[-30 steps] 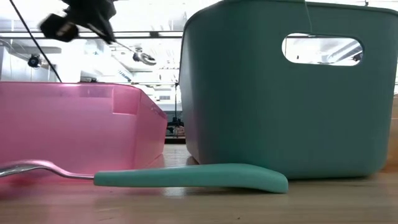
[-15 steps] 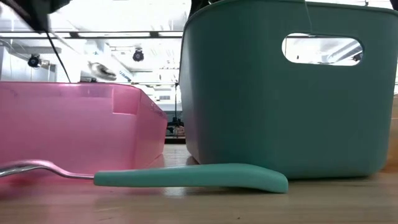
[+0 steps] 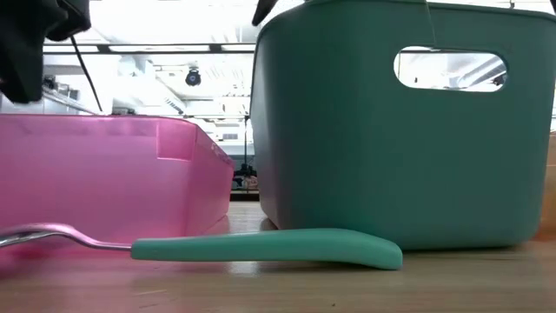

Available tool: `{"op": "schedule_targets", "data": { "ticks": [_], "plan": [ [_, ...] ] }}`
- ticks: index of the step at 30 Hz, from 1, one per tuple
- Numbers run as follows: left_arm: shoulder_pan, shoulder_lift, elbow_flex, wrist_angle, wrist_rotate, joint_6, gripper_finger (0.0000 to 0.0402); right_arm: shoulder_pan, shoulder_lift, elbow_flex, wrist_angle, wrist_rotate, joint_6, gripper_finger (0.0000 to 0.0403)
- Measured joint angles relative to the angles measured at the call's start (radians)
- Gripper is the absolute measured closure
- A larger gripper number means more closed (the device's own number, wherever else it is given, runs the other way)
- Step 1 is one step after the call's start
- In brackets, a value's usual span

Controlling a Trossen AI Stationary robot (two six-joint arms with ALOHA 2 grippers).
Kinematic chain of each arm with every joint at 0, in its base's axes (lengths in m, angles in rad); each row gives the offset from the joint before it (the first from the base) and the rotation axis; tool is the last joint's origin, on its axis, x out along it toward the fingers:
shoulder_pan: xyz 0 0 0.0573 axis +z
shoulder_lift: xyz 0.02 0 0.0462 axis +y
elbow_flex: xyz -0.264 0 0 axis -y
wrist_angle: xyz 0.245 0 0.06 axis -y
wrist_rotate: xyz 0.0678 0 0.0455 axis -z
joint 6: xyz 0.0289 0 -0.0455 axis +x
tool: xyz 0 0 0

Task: Pick & Place Food Item
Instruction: Put the silver spoon into the pink bin

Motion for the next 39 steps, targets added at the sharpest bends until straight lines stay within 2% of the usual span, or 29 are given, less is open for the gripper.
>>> {"op": "schedule_targets", "data": {
  "ticks": [8,19,26,39],
  "plan": [
    [0.001,0.107,0.0,0.11,-0.041,0.043,0.0401,0.103,-0.001,0.0,-0.006,0.001,-0.068,0.0084],
    [0.004,0.176,-0.047,0.173,-0.035,0.069,0.0401,0.246,-0.001,0.0,-0.006,0.008,0.005,0.0084],
    [0.009,0.176,-0.139,0.281,-0.03,0.067,0.0401,0.345,-0.002,0.0,-0.006,0.139,0.006,0.0084],
    [0.028,0.175,-0.182,0.297,-0.008,0.065,0.0401,0.376,-0.002,-0.001,-0.007,0.159,0.065,0.0084]
  ]
}}
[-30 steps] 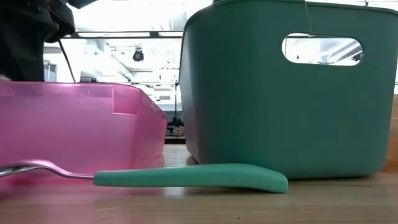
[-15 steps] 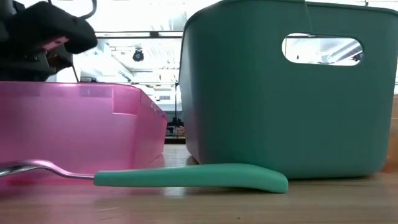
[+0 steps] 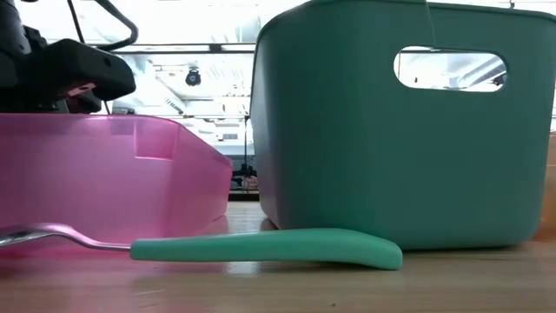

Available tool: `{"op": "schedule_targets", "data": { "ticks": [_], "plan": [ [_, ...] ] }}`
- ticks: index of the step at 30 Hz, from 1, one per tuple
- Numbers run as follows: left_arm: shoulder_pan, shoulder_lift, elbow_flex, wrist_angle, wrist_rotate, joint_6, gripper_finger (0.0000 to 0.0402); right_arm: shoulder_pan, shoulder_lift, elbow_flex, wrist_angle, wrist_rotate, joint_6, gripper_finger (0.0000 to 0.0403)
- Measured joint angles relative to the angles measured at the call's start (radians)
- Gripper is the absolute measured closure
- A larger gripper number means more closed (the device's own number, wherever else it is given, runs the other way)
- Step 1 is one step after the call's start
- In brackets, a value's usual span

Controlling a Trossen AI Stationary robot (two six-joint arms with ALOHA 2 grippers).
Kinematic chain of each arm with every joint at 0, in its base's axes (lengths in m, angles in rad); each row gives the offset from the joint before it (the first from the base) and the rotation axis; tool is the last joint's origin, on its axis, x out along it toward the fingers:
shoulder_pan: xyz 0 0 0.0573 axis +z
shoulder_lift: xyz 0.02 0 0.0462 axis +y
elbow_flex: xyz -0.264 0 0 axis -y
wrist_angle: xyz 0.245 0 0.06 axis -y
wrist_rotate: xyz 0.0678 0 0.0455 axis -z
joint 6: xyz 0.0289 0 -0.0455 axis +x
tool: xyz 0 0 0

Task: Pick & Place Food Item
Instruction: Put the silver spoon into the pink bin, then put the light green spoon into the pink bin

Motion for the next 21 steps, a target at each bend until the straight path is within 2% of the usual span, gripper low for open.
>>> {"op": "schedule_targets", "data": {
  "ticks": [5,15,21],
  "plan": [
    [0.001,0.0,0.0,0.0,0.004,0.0,0.0385,0.011,0.0,0.0,0.0,0.0,0.004,0.0084],
    [0.003,-0.018,0.0,-0.001,0.015,0.037,0.0276,0.018,0.0,0.0,-0.041,-0.002,0.004,0.0084],
    [0.008,-0.082,0.0,-0.029,-0.026,0.168,0.0217,0.026,0.0,0.0,-0.073,-0.002,0.007,0.0084]
  ]
}}
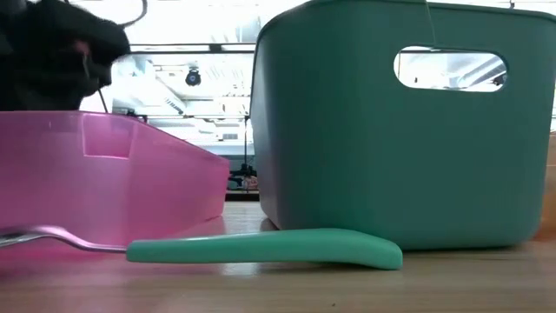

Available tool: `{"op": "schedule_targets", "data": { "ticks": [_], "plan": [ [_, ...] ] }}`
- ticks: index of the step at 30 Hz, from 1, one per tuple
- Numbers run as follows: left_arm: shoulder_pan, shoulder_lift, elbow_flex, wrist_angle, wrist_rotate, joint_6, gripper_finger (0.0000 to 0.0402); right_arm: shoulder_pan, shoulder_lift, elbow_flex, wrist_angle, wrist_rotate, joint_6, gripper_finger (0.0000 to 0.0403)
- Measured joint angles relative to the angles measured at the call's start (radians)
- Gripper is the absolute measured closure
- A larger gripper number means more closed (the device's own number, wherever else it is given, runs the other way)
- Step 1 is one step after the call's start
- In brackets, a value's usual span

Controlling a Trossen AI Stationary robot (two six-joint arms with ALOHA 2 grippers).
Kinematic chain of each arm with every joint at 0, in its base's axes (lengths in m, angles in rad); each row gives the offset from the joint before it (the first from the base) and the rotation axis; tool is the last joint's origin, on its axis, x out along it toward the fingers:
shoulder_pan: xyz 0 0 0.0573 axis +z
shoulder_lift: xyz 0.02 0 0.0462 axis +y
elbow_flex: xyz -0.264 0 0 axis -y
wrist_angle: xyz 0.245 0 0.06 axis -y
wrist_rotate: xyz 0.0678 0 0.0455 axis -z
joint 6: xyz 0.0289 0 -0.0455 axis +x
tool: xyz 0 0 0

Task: Pick & Place Food Item
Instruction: Put the light green spoon into the pink bin

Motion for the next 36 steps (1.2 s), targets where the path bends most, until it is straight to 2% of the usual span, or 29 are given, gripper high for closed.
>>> {"op": "schedule_targets", "data": {
  "ticks": [4,9,16,20,24,27,30,36],
  "plan": [
    [0.0,-0.067,0.008,0.005,-0.045,0.208,0.019,0.0,0.0,0.0,-0.019,0.0,0.0,0.0084],
    [-0.015,-0.118,0.064,0.143,-0.091,0.584,0.0179,0.0,0.0,0.0,-0.019,0.0,-0.005,0.0084],
    [-0.021,-0.043,0.186,0.312,-0.098,0.91,0.0178,0.002,0.0,0.0,-0.032,0.0,-0.002,0.0084],
    [-0.022,0.028,0.254,0.345,-0.015,1.079,0.0178,0.009,0.0,-0.003,-0.034,0.001,0.0,0.0084],
    [-0.024,0.094,0.262,0.338,0.143,1.142,0.0178,0.023,0.0,-0.012,-0.037,0.002,0.023,0.0084],
    [-0.026,0.114,0.261,0.33,0.222,1.159,0.0185,0.036,0.0,-0.024,-0.037,0.002,0.04,0.0084],
    [-0.026,0.116,0.261,0.321,0.243,1.219,0.0209,0.046,0.0,-0.035,-0.038,0.002,0.046,0.0084],
    [-0.023,0.117,0.26,0.198,0.247,1.298,0.0282,0.064,0.001,-0.041,-0.04,0.002,0.077,0.0084]
  ]
}}
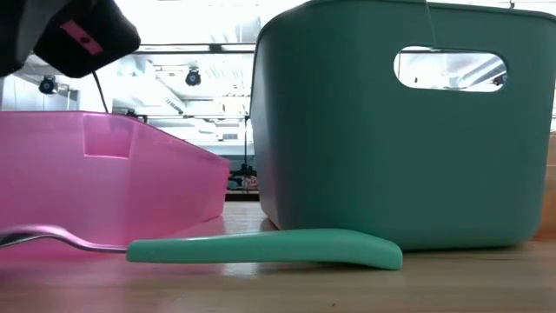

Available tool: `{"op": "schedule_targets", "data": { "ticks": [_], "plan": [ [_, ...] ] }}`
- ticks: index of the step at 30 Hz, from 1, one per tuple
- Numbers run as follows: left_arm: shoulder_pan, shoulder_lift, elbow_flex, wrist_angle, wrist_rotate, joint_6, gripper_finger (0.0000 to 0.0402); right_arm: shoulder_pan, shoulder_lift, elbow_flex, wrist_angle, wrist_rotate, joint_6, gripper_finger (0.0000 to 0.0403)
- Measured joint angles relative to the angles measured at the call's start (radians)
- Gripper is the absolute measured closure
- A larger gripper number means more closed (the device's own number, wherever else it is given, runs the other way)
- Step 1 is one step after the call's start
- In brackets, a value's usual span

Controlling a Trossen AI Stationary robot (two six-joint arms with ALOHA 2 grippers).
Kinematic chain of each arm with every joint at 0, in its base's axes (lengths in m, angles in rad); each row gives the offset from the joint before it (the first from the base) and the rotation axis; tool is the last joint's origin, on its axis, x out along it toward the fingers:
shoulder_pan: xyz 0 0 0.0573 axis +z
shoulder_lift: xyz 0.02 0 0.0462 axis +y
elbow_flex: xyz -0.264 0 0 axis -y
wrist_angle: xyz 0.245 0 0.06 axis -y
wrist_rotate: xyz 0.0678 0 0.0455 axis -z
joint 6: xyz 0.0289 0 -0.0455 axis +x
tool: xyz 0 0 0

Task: Pick & Place Food Item
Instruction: Put the light green spoon into the pink bin

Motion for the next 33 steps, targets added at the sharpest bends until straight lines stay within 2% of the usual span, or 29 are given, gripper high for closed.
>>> {"op": "schedule_targets", "data": {
  "ticks": [7,11,14,21,27,33],
  "plan": [
    [0.015,0.0,-0.072,0.005,0.036,0.025,0.0343,0.007,0.0,0.0,0.0,0.0,0.012,0.0084],
    [0.032,-0.006,-0.105,0.007,0.029,-0.05,0.036,0.012,0.0,0.0,0.0,0.0,0.013,0.0084],
    [0.047,-0.009,-0.122,0.009,0.001,-0.098,0.0362,0.015,0.0,0.0,0.0,0.0,0.016,0.0084],
    [0.091,0.001,-0.133,-0.027,-0.08,-0.101,0.0362,0.016,0.001,0.0,0.0,-0.001,0.016,0.0084],
    [0.115,0.0,-0.127,-0.028,-0.083,-0.083,0.0362,0.021,0.001,0.0,-0.003,-0.001,0.014,0.0084],
    [0.111,-0.003,-0.06,0.016,-0.067,-0.068,0.0356,0.032,0.001,0.0,-0.041,-0.002,0.017,0.0084]
  ]
}}
